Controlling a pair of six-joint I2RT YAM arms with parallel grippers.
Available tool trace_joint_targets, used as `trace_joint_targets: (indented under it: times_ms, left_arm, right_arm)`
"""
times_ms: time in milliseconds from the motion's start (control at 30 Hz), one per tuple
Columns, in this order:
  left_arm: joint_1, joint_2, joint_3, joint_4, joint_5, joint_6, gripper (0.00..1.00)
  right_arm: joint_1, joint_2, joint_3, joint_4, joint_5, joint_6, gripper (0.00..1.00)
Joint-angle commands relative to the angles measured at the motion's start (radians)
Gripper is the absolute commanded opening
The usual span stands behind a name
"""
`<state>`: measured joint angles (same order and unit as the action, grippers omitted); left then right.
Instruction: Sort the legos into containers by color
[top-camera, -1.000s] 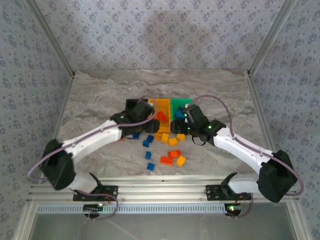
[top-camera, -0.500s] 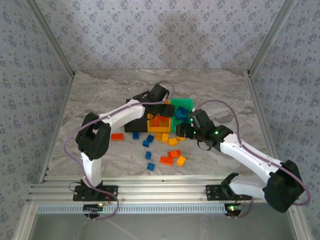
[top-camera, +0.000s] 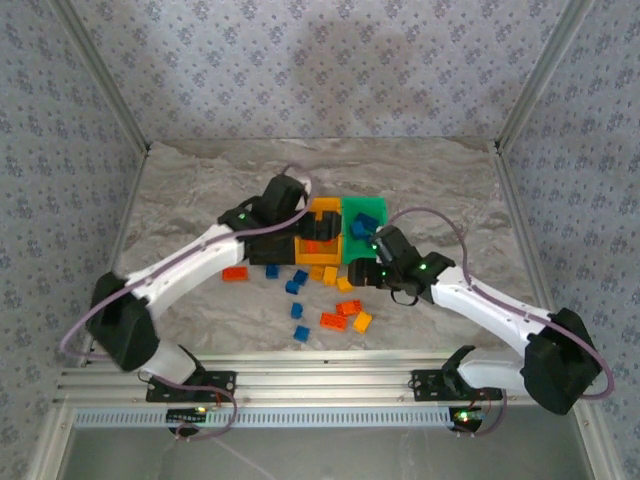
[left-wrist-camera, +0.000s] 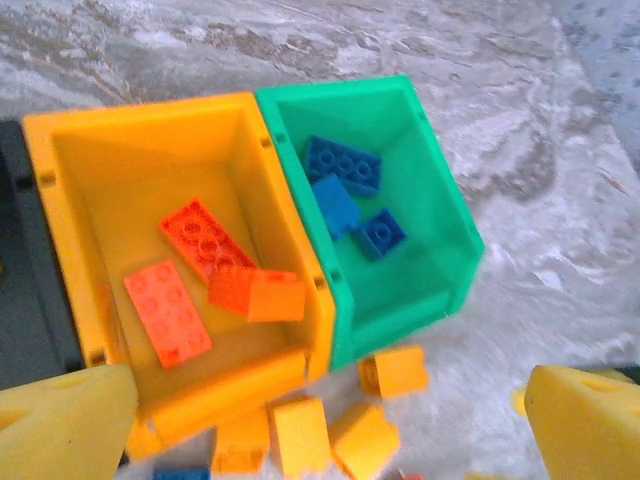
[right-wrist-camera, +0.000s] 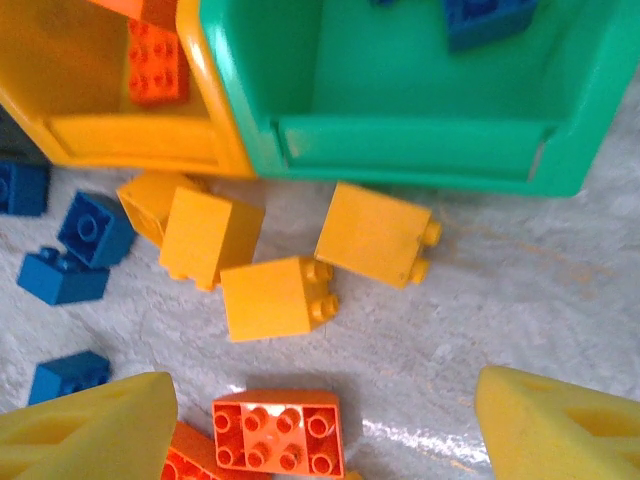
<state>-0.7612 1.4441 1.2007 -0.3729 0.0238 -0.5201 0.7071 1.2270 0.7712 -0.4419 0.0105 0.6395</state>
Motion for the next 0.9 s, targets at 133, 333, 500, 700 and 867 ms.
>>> trace_joint_targets:
  times_ms: [133,333,500,700,867]
  left_arm:
    - [-0.044,-0.279,-0.317,-0.039,-0.099,-0.106,0.99]
    - [-0.046,-0.458,-0.489,-0.085,-0.152,-0.194,0.99]
    - [-0.045,-0.531,-0.531,-0.149,-0.207,-0.221,0.99]
    - [-0.039,-0.571,-0.545,-0.167,-0.239,-0.228,0.99]
    - [-0.030,-0.568,-0.546,-0.176,-0.241,-0.229,0.99]
  right_arm:
    - [0.085,0.094,-0.028,-0.005,-0.004,0.002,0.80]
    - [0.092,0.178,0.020,0.052,0.029,-0.002,0.79]
    - [0.080,0.266,0.077,0.070,0.030,-0.068,0.76]
    - [0.074,0.358,0.120,0.096,0.024,-0.087,0.72]
    - [0.071,0.415,0.132,0.090,0.029,-0.091,0.66]
